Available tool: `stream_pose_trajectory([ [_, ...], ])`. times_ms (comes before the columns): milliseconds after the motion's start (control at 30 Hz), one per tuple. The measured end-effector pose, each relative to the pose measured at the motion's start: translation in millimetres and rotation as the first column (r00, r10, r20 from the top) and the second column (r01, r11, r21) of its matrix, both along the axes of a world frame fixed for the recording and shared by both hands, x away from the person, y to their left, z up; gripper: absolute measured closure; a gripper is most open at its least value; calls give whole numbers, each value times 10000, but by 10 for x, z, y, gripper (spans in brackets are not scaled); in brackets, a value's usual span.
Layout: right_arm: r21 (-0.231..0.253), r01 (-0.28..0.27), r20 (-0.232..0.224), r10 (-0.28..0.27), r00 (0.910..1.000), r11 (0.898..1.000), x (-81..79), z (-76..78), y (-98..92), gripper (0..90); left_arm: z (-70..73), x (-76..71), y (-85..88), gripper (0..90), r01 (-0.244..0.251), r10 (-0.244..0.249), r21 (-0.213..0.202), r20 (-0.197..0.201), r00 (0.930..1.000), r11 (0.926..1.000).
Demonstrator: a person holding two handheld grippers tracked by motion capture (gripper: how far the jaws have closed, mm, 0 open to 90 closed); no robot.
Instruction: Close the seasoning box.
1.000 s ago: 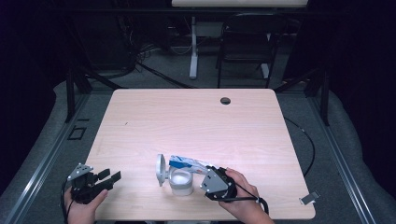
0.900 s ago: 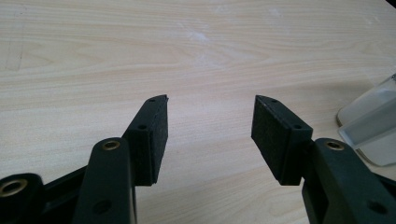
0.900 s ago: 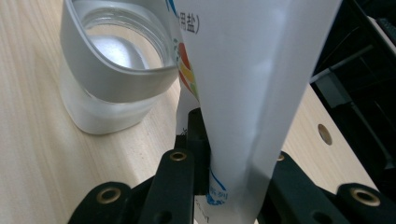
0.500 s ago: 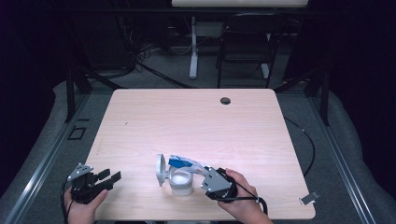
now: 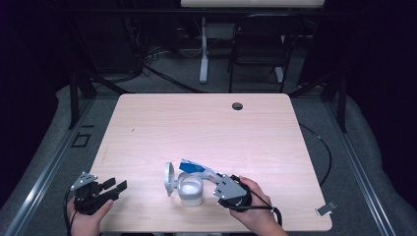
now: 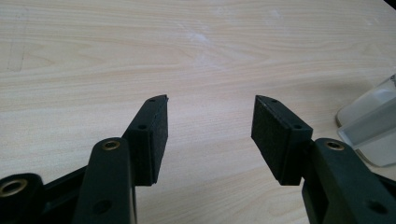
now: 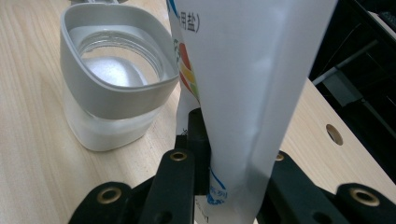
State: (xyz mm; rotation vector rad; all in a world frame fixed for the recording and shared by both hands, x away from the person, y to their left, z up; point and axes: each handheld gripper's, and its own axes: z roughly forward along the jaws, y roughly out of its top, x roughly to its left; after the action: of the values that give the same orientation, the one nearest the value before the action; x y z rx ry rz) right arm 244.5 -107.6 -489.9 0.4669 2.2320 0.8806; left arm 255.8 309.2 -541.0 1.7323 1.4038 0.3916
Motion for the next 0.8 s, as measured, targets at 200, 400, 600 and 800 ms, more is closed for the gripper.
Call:
stream_pose_trajectory([
  [200,44,125,49,-125,9999,9999,23,27,4,814,1,-1,-4,463,-12,12,10,0,10000,10000],
  [400,375,302,-37,-300,9995,9988,57,47,-29,814,-2,-1,7,463,25,-25,8,-15,10000,10000],
  [600,887,423,-162,-410,9990,9952,70,58,-71,815,-11,1,-2,463,19,-19,5,-15,10000,10000],
  [800,1284,732,-301,-699,9971,9890,105,56,-162,815,-21,3,-2,463,-10,10,-8,-73,10000,10000],
])
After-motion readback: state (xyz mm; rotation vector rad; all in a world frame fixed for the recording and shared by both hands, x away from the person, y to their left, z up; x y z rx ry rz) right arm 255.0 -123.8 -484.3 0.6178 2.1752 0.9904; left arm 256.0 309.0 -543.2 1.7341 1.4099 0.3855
